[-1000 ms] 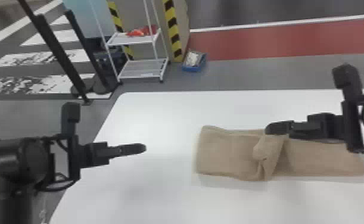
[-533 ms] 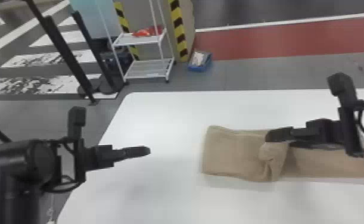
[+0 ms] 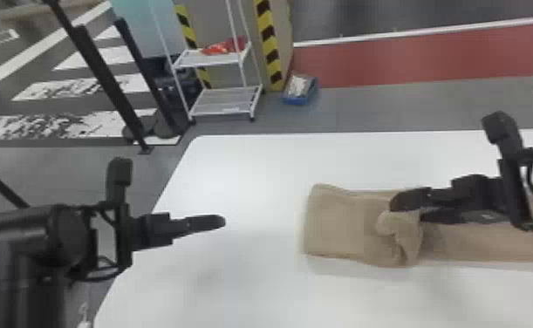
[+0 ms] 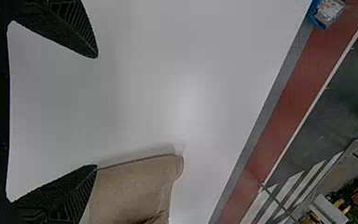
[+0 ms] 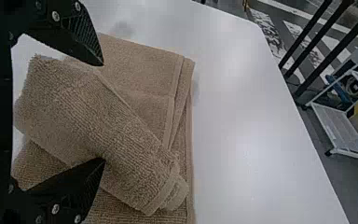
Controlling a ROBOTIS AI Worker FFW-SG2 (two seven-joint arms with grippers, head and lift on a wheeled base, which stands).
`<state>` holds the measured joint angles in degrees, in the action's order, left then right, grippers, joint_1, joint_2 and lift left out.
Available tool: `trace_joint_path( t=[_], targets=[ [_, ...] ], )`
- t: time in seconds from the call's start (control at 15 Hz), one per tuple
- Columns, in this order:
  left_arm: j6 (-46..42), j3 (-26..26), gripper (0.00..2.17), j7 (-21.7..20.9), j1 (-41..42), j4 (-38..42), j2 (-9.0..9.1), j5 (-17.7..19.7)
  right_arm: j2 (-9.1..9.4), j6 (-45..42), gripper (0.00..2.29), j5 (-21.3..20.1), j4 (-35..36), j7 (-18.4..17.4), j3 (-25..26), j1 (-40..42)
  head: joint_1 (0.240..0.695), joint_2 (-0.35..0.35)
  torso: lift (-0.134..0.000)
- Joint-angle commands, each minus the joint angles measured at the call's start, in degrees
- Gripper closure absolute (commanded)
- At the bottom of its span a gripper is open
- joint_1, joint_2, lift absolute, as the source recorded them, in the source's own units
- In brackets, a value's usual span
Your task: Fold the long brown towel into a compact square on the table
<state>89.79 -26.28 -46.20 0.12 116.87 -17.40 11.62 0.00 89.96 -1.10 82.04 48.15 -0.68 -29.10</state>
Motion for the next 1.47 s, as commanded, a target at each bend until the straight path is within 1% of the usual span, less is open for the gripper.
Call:
trace_joint_path(
  t=[0.0,0.07,0.13,0.2,0.27,0.47,0.53,0.6,0.67,0.73,0.8,0.87,0.93,1.0,1.07,1.2,1.33,1.4],
  targets=[
    [0.2,-0.1,0.04,0.0,0.1,-0.3,0.00,0.1,0.05,0.1,0.68,0.2,0.1,0.4,-0.4,-0.1,0.695,0.306,-0.124],
    [0.2,-0.1,0.04,0.0,0.1,-0.6,-0.09,0.1,0.05,0.1,0.99,0.5,0.5,0.5,-0.5,0.3,0.695,0.307,-0.124],
    [0.2,-0.1,0.04,0.1,0.1,-0.8,-0.09,0.1,0.05,0.1,1.35,0.8,1.1,0.5,-0.4,0.7,0.695,0.311,-0.124],
    [0.2,-0.1,0.04,0.0,0.0,-0.9,-0.09,0.1,0.05,0.1,1.53,1.1,1.9,0.5,0.2,1.1,0.695,0.313,-0.124],
    [0.2,0.0,0.04,0.0,0.1,-0.9,-0.09,0.0,0.05,0.1,1.64,1.4,2.6,0.5,0.6,1.5,0.695,0.315,-0.124],
    [0.2,0.0,0.04,0.1,-0.1,-1.6,-0.17,-0.1,0.05,0.1,1.66,2.2,2.9,0.5,2.0,1.8,0.695,0.314,-0.124],
    [0.2,0.0,0.04,0.1,-0.2,-1.9,-0.17,-0.1,0.05,0.1,1.53,3.1,3.2,0.5,2.4,1.9,0.695,0.313,-0.124],
    [0.2,-0.1,0.04,0.1,-0.3,-1.9,-0.17,0.0,0.05,0.1,1.39,2.8,5.8,2.4,1.7,2.9,0.695,0.313,-0.124],
    [0.2,-0.1,0.04,0.1,-0.3,-1.9,-0.17,0.0,0.05,0.1,1.37,0.9,9.5,5.6,-0.1,3.9,0.695,0.314,-0.124],
    [0.2,-0.1,0.04,0.1,-0.3,-1.8,-0.09,0.0,0.05,0.1,1.16,-3.3,13.3,8.0,-2.9,4.7,0.695,0.317,-0.124],
    [0.2,-0.1,0.04,0.1,-0.3,-1.7,-0.09,0.0,0.05,0.1,0.59,-11.2,18.2,9.3,-8.5,6.1,0.695,0.333,-0.124],
    [0.2,-0.2,0.04,0.2,-0.3,-1.8,-0.09,0.0,0.05,0.1,0.23,-20.3,21.8,11.1,-14.9,7.7,0.695,0.341,-0.124],
    [0.2,-0.2,0.04,0.3,-0.5,-1.9,-0.09,0.0,0.05,0.1,0.12,-26.8,22.4,13.5,-19.3,8.3,0.695,0.345,-0.124],
    [0.2,-0.2,0.04,0.3,-0.6,-1.8,-0.09,0.1,0.05,0.1,0.05,-32.8,22.4,17.6,-23.1,8.9,0.695,0.350,-0.124],
    [0.2,-0.2,0.04,0.3,-0.6,-1.8,-0.09,0.0,0.05,0.1,0.04,-38.5,22.2,19.3,-26.7,9.4,0.695,0.350,-0.124],
    [0.2,-0.2,0.04,0.3,-0.6,-1.9,-0.09,0.1,0.05,0.1,0.08,-46.1,21.8,20.1,-30.3,11.1,0.695,0.350,-0.124],
    [0.2,-0.1,0.04,0.4,-0.6,-1.9,0.00,0.0,0.05,0.1,0.15,-51.6,21.9,19.6,-33.2,11.9,0.695,0.350,-0.124],
    [0.2,-0.1,0.04,0.4,-0.4,-1.9,0.00,0.0,0.05,0.1,0.16,-52.8,21.9,19.2,-33.7,11.9,0.695,0.350,-0.124]
  ],
)
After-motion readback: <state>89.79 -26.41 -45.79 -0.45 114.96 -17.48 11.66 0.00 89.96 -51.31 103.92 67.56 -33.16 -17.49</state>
